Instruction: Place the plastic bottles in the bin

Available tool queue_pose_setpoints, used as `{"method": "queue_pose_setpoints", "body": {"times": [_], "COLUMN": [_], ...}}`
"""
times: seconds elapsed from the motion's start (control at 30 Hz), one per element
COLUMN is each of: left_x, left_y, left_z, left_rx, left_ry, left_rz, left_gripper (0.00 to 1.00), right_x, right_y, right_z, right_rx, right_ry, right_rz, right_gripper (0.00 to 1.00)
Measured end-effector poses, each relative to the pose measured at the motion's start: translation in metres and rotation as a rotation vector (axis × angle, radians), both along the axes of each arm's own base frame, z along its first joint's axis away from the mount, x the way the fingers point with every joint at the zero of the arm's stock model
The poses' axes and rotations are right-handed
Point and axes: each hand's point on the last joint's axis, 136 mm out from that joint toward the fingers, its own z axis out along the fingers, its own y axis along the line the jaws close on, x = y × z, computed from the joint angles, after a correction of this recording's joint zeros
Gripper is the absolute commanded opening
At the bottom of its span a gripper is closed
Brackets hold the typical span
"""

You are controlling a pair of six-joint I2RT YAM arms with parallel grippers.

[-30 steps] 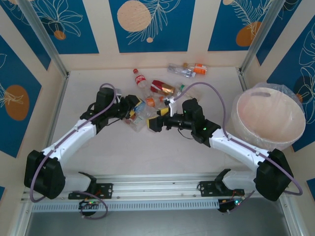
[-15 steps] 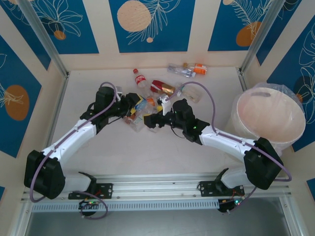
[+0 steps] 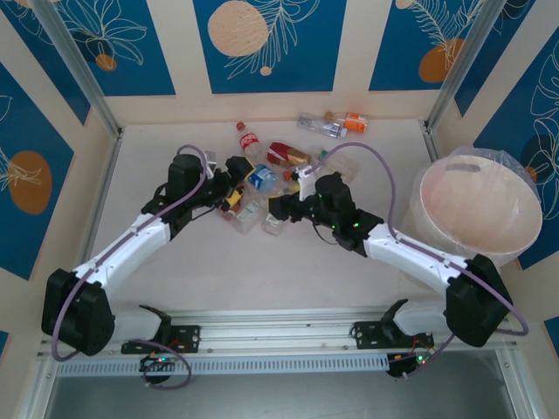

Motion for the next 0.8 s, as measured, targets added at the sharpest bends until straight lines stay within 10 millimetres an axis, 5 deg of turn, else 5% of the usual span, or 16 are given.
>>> {"method": "queue_pose_setpoints", "body": {"times": [0.13,0.27,0.47,0.6,0.8], "left_x": [-0.005,-0.005,-0.001,-0.001,0.004], "left_y": [0.014,0.036,0.062,0.066,0.063], "left_z": [0.012,0.021,-0.002,-0.017,-0.01], "left_rx": [0.035,0.115,0.252,0.301,0.307], "left_ry": [-0.092,-0.198,-0.236,-0.23,-0.282], "left_rz": [0.047,0.133,0.236,0.239,0.229], "left_gripper": [1.0,1.0,1.0,1.0,1.0], "right_x": [-0.005,-0.023,-0.069,-0.097,-0.129], "right_y": [-0.037,-0.08,-0.154,-0.209,-0.302], "right_z": [0.027,0.079,0.159,0.177,0.181], "right_rx": [-0.065,-0.122,-0.154,-0.203,-0.305], "right_ry": [0.021,-0.003,-0.093,-0.113,-0.052], "right_rz": [-0.072,-0.145,-0.315,-0.491,-0.901], "right_gripper": [0.49,0.48,0.48,0.47,0.44]}}
